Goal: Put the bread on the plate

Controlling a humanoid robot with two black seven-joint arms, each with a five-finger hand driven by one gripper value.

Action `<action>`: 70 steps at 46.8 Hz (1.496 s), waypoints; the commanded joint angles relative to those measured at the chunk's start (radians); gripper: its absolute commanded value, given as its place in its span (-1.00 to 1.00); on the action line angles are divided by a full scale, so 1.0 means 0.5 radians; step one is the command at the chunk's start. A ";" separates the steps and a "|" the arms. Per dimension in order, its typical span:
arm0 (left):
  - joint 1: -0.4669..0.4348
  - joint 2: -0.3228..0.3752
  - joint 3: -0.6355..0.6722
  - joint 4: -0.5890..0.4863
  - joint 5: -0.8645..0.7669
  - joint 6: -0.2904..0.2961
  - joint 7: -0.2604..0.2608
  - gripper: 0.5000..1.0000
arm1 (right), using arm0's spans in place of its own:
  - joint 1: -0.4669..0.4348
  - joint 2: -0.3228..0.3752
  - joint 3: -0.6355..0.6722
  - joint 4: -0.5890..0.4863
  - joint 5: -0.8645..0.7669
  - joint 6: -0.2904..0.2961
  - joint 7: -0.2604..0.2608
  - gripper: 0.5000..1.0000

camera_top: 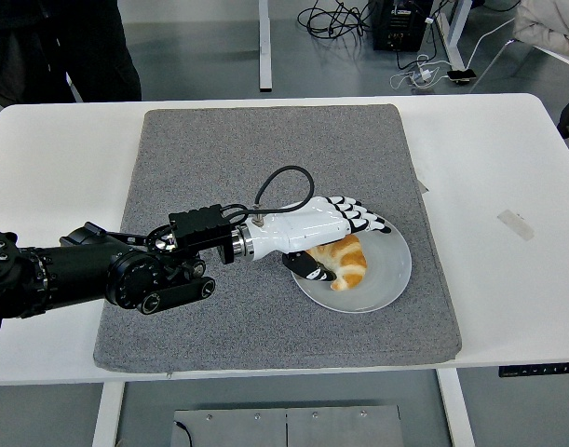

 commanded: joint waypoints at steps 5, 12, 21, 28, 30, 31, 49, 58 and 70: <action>-0.030 0.015 -0.089 -0.034 -0.085 -0.006 -0.079 0.83 | 0.000 0.000 0.002 0.000 0.000 0.000 0.000 1.00; -0.060 0.048 -0.172 -0.058 -0.211 -0.123 -0.132 0.84 | 0.000 0.000 -0.002 0.000 0.000 0.000 0.000 1.00; -0.060 0.159 -0.405 -0.111 -0.358 -0.402 -0.132 0.84 | 0.000 0.000 0.002 0.000 0.000 0.000 0.000 1.00; -0.030 0.220 -0.635 -0.114 -0.453 -0.571 -0.132 0.84 | 0.000 0.000 0.002 0.000 0.000 0.000 0.000 1.00; -0.014 0.236 -0.687 -0.114 -0.496 -0.592 -0.132 0.84 | 0.000 0.000 -0.002 0.000 0.000 0.000 0.000 1.00; -0.008 0.251 -0.711 -0.114 -0.524 -0.598 -0.132 0.84 | 0.000 0.000 0.002 0.000 0.000 0.000 0.000 1.00; 0.133 0.509 -1.144 -0.117 -1.208 -0.605 -0.132 0.84 | 0.000 0.000 0.002 0.000 0.000 0.000 0.000 1.00; 0.268 0.610 -1.298 -0.114 -1.383 -0.605 -0.132 0.84 | 0.000 0.000 -0.002 0.000 0.000 0.000 0.000 1.00; 0.443 0.641 -1.592 -0.083 -1.641 -0.650 -0.132 0.84 | 0.000 0.000 -0.001 0.000 0.000 0.000 0.000 1.00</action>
